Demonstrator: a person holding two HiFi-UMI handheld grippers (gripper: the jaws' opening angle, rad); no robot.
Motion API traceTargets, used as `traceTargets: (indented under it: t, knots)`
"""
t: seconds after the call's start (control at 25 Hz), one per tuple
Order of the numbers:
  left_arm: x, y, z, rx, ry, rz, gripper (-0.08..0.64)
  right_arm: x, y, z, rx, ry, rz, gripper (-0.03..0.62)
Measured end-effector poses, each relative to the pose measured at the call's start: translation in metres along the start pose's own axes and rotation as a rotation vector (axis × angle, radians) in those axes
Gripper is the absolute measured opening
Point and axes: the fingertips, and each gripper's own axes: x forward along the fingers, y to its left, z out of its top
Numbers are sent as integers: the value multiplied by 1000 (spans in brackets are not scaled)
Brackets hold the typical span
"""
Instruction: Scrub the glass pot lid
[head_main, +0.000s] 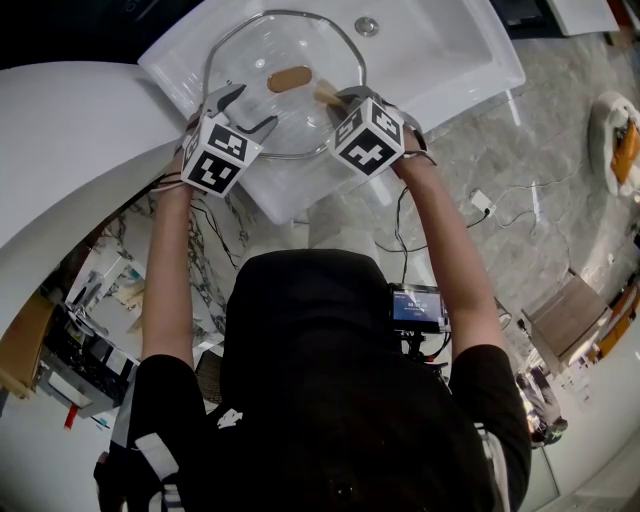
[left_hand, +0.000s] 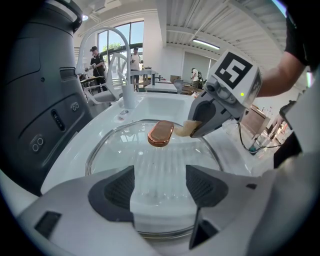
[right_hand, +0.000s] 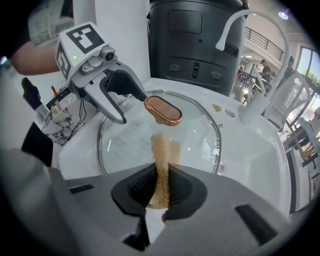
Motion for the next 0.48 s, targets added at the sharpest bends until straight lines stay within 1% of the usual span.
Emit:
traceTargets:
  t: [0.36,0.48]
  knots:
    - [1,0,1,2,-1,-3,296,1,16,15,-2,-29,44,14]
    - [1,0,1,2,3,-5,296,0,23,20,17,-46,73,14]
